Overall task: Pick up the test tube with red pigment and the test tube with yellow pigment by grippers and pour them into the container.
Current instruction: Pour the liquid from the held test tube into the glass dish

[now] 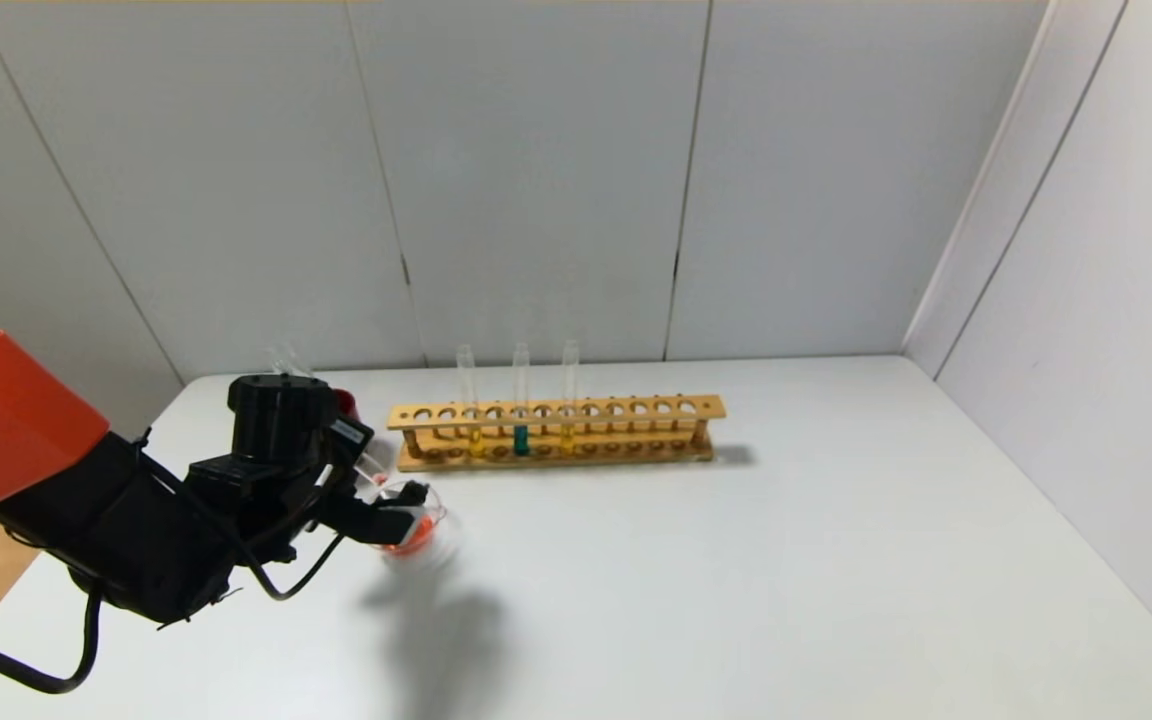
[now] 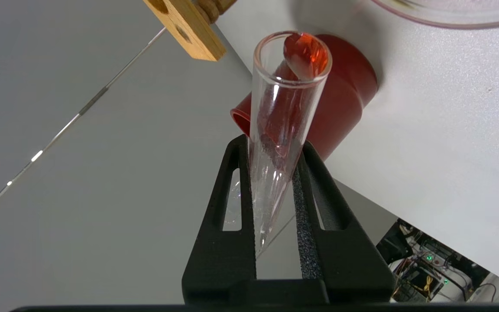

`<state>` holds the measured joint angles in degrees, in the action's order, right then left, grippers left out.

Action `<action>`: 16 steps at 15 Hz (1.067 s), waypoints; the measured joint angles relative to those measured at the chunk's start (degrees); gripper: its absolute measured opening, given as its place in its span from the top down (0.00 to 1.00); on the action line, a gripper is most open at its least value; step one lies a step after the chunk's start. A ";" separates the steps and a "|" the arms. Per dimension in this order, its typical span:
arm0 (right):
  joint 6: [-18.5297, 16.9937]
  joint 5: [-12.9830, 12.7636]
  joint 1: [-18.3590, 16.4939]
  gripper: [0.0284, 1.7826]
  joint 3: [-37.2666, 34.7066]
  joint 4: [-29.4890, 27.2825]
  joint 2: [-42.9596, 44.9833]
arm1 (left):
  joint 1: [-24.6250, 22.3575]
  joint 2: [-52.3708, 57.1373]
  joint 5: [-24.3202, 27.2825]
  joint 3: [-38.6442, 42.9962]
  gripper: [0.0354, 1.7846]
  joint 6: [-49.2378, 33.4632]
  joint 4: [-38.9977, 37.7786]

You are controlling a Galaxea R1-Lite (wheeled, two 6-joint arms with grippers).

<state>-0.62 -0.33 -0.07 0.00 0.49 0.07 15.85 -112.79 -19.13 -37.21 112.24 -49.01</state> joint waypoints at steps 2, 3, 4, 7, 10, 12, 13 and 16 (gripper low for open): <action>0.00 0.00 0.00 0.02 0.00 0.02 0.00 | 0.24 0.00 -0.11 0.16 0.84 0.24 0.00; 0.00 0.00 0.00 0.02 0.00 0.02 0.00 | 0.30 0.05 -0.16 0.27 0.84 0.63 0.00; 0.02 0.00 0.00 0.02 0.00 0.02 0.00 | 0.40 0.13 -0.18 0.30 0.84 1.01 0.00; 0.00 0.00 -0.02 0.02 0.00 0.02 0.00 | 0.46 0.41 -0.57 0.63 0.84 1.79 0.00; 0.00 -0.02 -0.02 0.02 0.00 0.00 0.00 | 0.74 1.01 -2.19 1.16 0.84 3.47 0.02; 0.00 0.00 0.00 0.02 0.00 0.02 0.00 | 1.12 1.16 -2.61 1.54 0.84 3.66 0.06; 0.00 0.00 -0.02 0.02 0.00 0.02 0.00 | 1.34 1.21 -2.62 1.73 0.84 3.67 0.09; 0.00 0.00 0.00 0.02 0.00 0.02 0.00 | 1.68 1.82 -3.50 2.18 0.84 6.29 0.09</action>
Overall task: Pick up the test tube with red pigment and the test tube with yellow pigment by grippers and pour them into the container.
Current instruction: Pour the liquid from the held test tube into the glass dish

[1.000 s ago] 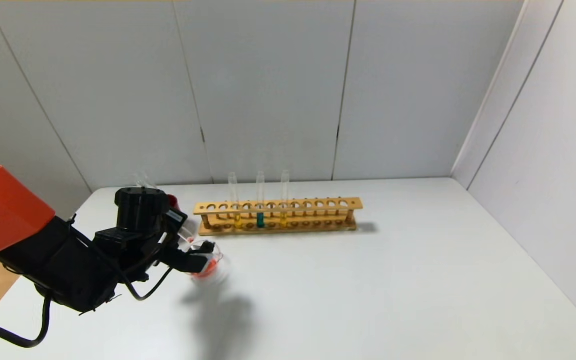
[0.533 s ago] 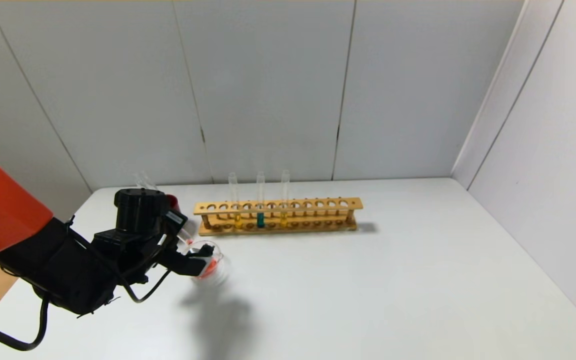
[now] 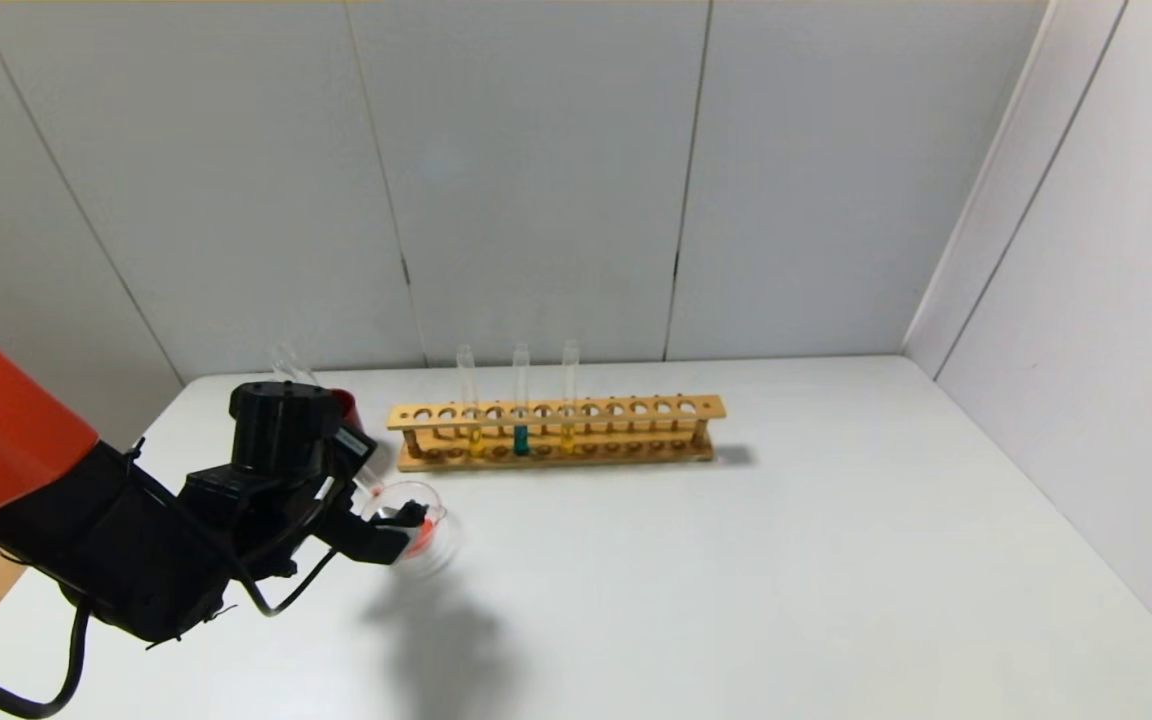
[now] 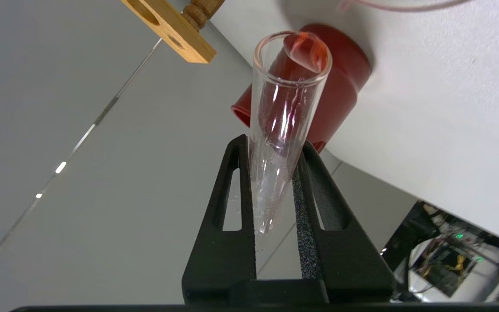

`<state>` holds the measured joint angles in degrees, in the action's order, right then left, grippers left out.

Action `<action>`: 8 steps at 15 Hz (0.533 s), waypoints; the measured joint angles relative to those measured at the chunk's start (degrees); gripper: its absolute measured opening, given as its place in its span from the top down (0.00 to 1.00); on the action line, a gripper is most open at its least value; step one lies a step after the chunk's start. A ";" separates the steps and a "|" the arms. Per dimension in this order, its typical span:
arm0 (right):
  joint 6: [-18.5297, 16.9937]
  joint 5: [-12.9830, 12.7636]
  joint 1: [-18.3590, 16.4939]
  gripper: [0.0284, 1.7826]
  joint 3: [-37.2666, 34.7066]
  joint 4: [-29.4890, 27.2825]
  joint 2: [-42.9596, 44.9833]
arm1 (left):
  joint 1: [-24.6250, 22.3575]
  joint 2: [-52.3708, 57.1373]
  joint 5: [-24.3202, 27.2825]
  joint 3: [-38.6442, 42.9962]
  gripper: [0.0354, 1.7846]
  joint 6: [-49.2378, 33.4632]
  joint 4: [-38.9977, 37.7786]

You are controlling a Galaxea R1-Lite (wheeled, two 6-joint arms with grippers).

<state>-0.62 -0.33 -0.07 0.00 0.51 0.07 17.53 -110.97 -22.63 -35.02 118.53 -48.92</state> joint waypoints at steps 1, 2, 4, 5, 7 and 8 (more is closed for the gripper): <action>0.00 -0.02 0.00 0.02 0.00 0.00 0.00 | 0.05 0.22 -0.33 0.11 0.84 0.33 -0.02; 0.00 -0.02 -0.02 0.02 0.00 0.00 0.00 | 0.18 0.33 -0.39 0.18 0.84 0.60 -0.02; 0.00 -0.02 -0.02 0.02 0.00 0.00 0.00 | 0.52 0.37 -0.39 0.33 0.84 0.77 0.00; 0.02 -0.02 -0.02 0.02 0.00 0.00 0.00 | 0.77 0.28 -0.44 0.33 0.84 0.77 0.00; 0.00 -0.02 -0.02 0.02 0.00 0.00 0.00 | 1.15 0.13 -1.38 0.20 0.84 1.26 0.00; 0.00 -0.02 -0.02 0.02 0.00 0.00 0.00 | 1.38 0.24 -2.49 0.20 0.84 2.36 0.00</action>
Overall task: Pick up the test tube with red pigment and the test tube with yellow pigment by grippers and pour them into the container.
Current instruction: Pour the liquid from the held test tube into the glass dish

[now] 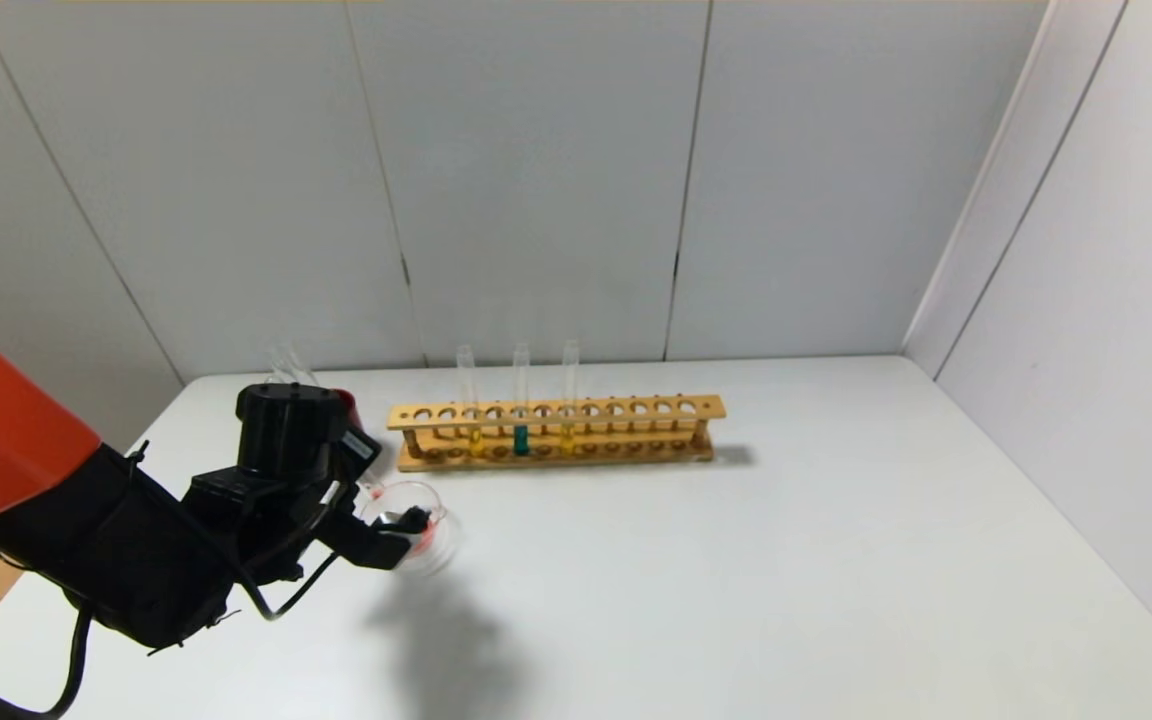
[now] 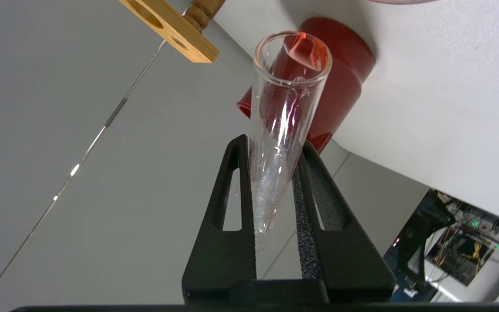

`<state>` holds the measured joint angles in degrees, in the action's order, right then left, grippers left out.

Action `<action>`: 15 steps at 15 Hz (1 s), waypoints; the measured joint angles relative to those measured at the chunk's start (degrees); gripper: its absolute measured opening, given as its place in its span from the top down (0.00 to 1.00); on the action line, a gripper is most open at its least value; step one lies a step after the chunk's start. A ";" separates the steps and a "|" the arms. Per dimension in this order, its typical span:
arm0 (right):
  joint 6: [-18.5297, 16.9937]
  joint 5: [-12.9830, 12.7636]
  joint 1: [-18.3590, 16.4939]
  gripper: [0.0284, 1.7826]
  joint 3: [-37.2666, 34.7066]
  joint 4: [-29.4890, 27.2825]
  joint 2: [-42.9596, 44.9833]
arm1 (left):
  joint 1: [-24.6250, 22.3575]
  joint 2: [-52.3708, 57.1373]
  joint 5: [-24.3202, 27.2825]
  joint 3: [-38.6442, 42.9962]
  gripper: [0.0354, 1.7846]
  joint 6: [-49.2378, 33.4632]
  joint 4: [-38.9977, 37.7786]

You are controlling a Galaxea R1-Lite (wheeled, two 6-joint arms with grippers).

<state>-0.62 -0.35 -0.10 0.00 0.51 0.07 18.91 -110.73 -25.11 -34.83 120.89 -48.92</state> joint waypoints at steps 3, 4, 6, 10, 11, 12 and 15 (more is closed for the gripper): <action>0.00 0.00 0.02 0.02 0.00 0.00 0.00 | 0.51 0.28 -3.38 0.05 0.84 1.29 -0.06; 0.00 0.02 0.02 0.02 0.00 0.00 0.00 | 0.55 0.34 -3.57 0.05 0.84 1.40 -0.09; 0.00 0.02 0.02 0.02 0.00 0.00 0.00 | 0.85 0.45 -3.61 0.02 0.84 2.04 -0.09; 0.02 0.02 0.00 0.02 0.00 0.00 0.00 | 1.68 0.69 -3.69 0.27 0.84 2.65 -0.02; 0.00 0.00 0.00 0.02 0.00 0.00 0.00 | 1.79 0.72 -4.13 0.27 0.84 3.22 0.00; 0.00 0.02 0.00 0.02 0.00 0.00 0.00 | 1.87 0.74 -4.99 0.22 0.84 3.91 -0.02; 0.00 0.00 0.02 0.02 0.00 0.00 0.00 | 2.69 0.83 -6.41 0.27 0.84 4.40 0.00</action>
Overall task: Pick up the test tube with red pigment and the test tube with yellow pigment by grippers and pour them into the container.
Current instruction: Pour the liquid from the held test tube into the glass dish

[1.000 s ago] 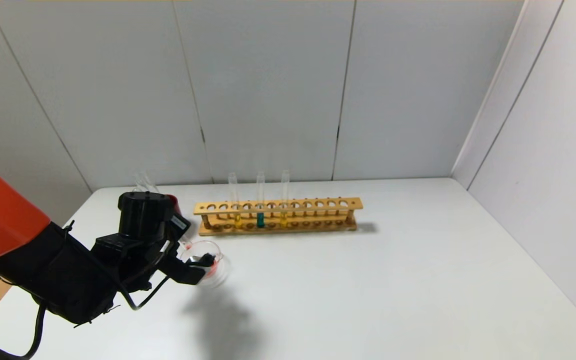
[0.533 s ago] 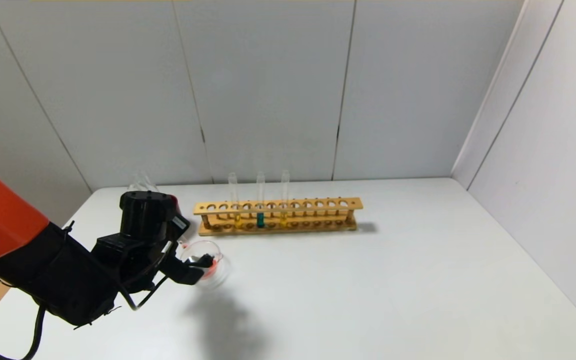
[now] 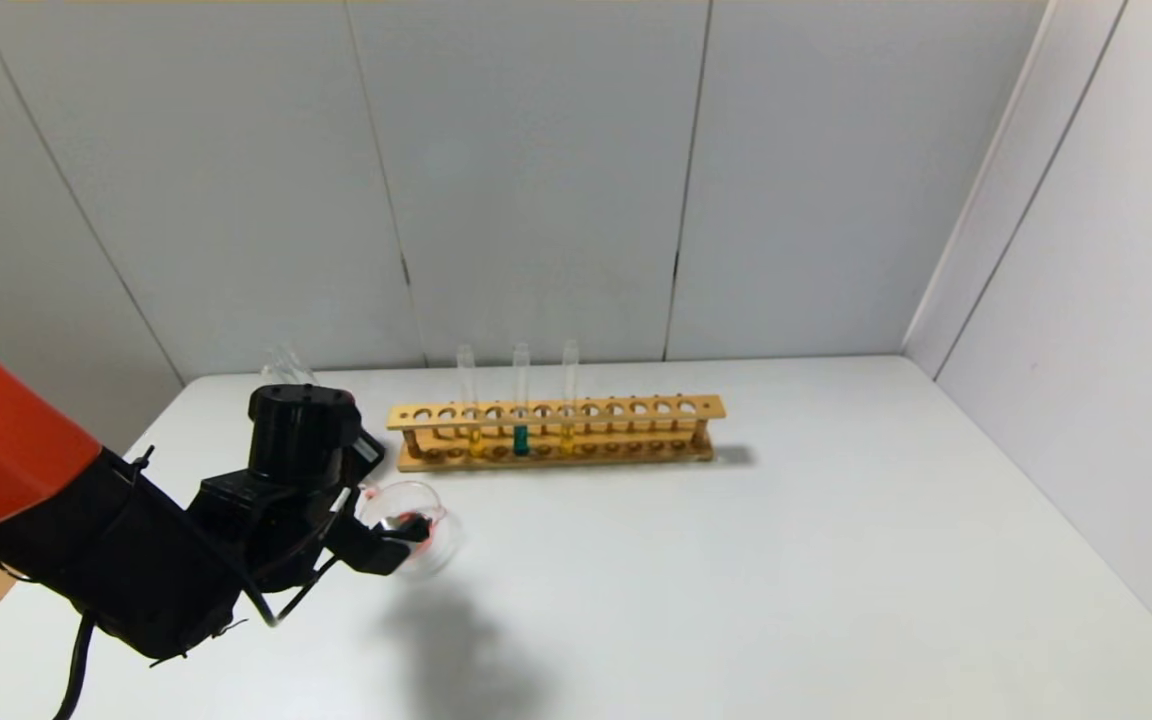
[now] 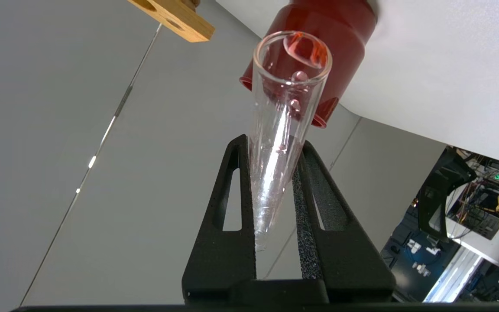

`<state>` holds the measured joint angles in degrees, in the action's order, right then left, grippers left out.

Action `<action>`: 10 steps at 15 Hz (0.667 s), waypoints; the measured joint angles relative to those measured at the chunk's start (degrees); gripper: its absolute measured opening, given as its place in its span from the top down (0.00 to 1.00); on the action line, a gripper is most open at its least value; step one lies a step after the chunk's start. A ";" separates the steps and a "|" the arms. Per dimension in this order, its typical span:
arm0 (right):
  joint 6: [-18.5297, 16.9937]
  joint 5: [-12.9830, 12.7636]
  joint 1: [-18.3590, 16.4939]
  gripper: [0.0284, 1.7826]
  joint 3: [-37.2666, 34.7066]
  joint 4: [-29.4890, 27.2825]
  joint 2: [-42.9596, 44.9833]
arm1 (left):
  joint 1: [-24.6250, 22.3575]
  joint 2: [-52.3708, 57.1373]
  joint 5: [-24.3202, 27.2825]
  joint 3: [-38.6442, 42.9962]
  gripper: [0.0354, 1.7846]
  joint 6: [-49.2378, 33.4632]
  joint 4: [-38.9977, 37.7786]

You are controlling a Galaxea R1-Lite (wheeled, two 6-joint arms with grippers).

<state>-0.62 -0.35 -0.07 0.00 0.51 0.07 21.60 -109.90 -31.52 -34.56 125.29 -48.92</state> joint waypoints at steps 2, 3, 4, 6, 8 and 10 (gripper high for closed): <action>0.00 0.02 0.00 0.02 0.00 0.00 0.00 | 0.26 0.06 -1.16 -0.02 0.84 1.13 -0.05; 0.00 0.02 0.00 0.02 0.00 0.00 0.00 | 0.33 0.11 -1.63 -0.09 0.84 1.48 -0.05; 0.00 0.00 0.02 0.02 0.00 0.00 0.00 | 0.37 0.22 -1.71 -0.11 0.84 2.00 -0.02; 0.00 0.00 0.00 0.02 0.00 0.00 0.00 | 0.50 0.39 -1.77 -0.16 0.84 3.07 0.00; 0.00 0.00 0.00 0.02 0.00 0.00 0.00 | 1.02 0.41 -2.99 -0.28 0.84 3.34 -0.02; 0.00 0.02 -0.02 0.02 0.00 0.00 0.00 | 1.66 0.63 -4.52 -0.38 0.84 4.74 -0.06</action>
<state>-0.62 -0.33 -0.10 0.00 0.51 0.07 23.26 -109.26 -36.05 -34.94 130.04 -48.98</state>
